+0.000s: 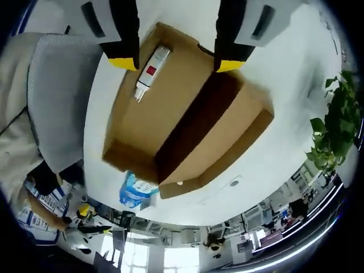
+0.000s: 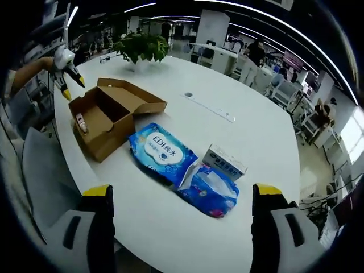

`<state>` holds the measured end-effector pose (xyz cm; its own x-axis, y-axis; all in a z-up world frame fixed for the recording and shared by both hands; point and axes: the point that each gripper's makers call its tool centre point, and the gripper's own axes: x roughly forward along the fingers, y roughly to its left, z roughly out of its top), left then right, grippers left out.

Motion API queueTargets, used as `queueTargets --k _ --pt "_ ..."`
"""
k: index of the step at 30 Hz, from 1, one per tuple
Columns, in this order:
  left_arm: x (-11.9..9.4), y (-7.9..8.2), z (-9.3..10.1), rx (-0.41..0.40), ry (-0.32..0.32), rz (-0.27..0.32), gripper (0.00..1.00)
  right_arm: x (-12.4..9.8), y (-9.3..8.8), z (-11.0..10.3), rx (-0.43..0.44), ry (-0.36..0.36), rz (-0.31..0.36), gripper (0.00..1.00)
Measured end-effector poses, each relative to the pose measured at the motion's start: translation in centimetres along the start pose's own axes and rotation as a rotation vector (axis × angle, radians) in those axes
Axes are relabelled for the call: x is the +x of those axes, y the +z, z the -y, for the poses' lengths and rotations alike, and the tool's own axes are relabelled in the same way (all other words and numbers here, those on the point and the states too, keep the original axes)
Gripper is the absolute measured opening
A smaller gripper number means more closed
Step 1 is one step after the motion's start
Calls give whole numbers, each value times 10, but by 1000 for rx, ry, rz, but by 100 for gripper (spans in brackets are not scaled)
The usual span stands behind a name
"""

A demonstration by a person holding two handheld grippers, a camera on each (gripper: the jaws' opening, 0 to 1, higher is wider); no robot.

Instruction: Operate the shoe box by opening the lid, removing the specified soft item, and placing it in the target area until the item is outside and the box remains undamaged.

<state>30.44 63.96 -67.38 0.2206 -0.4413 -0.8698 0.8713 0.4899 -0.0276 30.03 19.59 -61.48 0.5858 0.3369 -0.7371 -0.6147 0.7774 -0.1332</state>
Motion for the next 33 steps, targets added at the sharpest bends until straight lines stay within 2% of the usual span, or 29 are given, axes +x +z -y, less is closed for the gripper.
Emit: queueTargets --k 6,12,14,22,23,24,27,33 --pt "14 3 10 107 -80 -35 54 0 -3 -20 -45 34 -18 96" --pt "29 7 12 114 -157 -44 58 -4 3 -35 -44 72 -5 96" --pt "33 6 12 140 -176 -57 58 -5 6 -36 -44 71 1 96" --pt "54 -7 7 229 -209 -179 59 -8 11 -43 -35 77 23 96" --pt "56 -13 2 270 -189 -231 59 -8 9 -45 -35 80 18 96" --pt "58 -14 2 299 -189 -245 59 -7 8 -46 -36 82 17 96" --pt "65 -15 12 305 -245 -254 60 -6 5 -47 -29 83 10 96" --pt "72 -22 18 360 -288 -300 60 -6 -1 -45 -18 72 -1 96"
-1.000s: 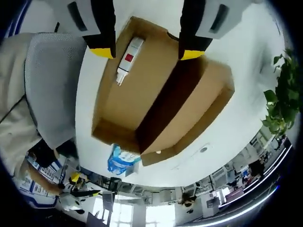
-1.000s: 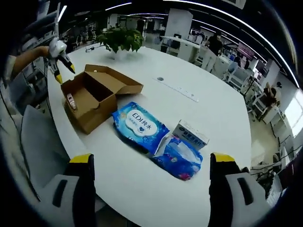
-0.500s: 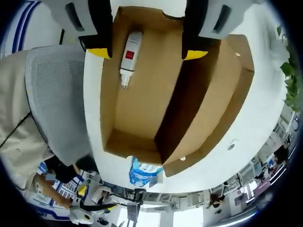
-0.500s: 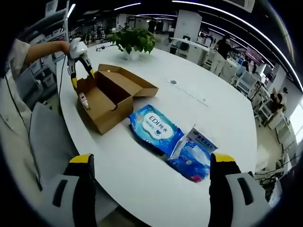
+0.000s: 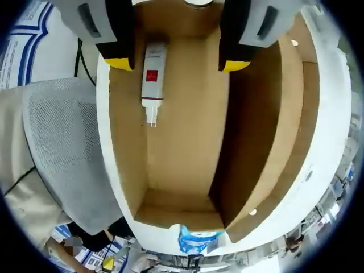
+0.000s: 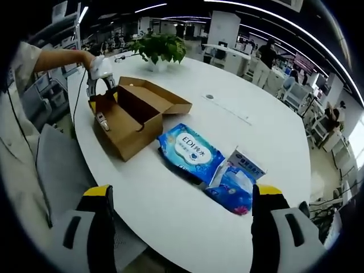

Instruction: Operate the shoe box by opening the lid, removing the specified soft item, and placing it in the target area until the item is outside and the box remains undamaged.

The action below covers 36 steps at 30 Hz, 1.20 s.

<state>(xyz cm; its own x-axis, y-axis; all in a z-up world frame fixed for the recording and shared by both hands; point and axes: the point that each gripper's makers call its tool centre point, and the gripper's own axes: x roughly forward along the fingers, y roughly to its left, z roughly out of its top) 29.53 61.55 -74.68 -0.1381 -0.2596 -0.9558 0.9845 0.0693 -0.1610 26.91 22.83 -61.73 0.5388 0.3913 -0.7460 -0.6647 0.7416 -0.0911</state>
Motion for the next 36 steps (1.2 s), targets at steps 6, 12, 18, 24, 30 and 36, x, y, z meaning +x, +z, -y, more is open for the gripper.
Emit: queueTargets --k 6,12,18,24,30,36 --pt "12 -1 5 14 -33 -31 52 -1 -2 2 17 -9 2 96" --pt "26 -1 9 38 -50 -69 44 -2 -4 4 30 -18 5 96" --pt "30 1 11 37 -32 -88 24 -3 -6 5 41 -19 19 96" --pt "35 2 12 57 -32 -100 22 -5 0 1 49 -7 56 94" --pt "39 -1 12 -4 -26 -122 22 -4 1 -1 27 3 69 92" --pt "42 -1 8 -73 -9 -120 20 -7 7 -6 16 26 100 89"
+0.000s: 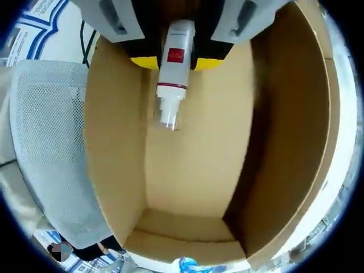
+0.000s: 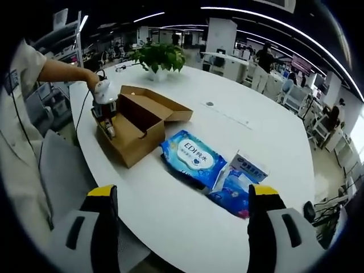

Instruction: Operate the shoe box by opening the lid, removing the specified soft item, and placing it in the target area until the item is outside and the box remains undamaged.

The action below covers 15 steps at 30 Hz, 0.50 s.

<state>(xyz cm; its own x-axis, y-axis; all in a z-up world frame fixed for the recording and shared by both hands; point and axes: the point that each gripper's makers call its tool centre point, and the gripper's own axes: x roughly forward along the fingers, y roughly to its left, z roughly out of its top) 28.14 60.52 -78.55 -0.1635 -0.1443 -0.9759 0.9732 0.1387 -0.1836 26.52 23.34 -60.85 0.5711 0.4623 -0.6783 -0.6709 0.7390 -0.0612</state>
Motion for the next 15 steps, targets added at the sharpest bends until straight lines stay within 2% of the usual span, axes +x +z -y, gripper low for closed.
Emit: queueTargets --k 5,15 --pt "-2 2 -1 31 26 5 19 0 3 -1 -60 -4 25 87" --pt "-14 12 -5 42 52 40 19 5 7 -10 -79 35 36 83"
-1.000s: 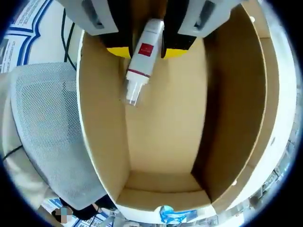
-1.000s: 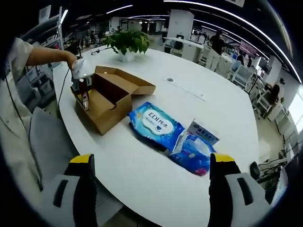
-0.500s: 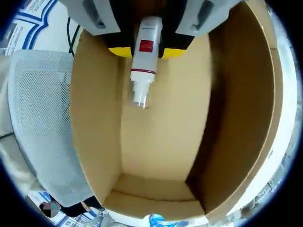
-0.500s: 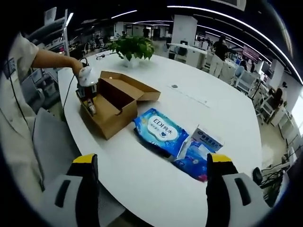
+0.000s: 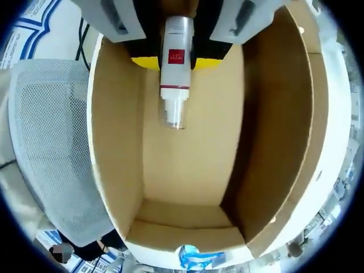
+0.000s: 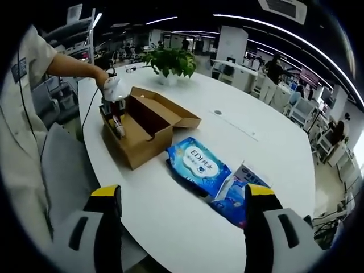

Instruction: Operate the shoe box by opening the lid, removing the specified soft item, and placing it in the target area until the item is outside and the box remains undamaged.

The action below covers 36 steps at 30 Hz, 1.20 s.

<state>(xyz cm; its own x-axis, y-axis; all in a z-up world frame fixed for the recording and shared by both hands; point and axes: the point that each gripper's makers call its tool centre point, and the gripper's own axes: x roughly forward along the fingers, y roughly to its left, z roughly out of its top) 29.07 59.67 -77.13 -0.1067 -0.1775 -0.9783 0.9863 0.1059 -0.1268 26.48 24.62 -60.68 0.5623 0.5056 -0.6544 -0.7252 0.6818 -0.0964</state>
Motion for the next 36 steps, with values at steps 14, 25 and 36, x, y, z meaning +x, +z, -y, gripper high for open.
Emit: queueTargets --k 14,25,36 --pt "-28 31 -1 -57 70 194 19 13 19 -14 -23 40 73 78" --pt "-58 68 5 -40 106 363 19 33 35 -37 -70 110 105 71" --pt "-71 101 21 35 93 445 19 50 44 -57 -74 175 134 62"
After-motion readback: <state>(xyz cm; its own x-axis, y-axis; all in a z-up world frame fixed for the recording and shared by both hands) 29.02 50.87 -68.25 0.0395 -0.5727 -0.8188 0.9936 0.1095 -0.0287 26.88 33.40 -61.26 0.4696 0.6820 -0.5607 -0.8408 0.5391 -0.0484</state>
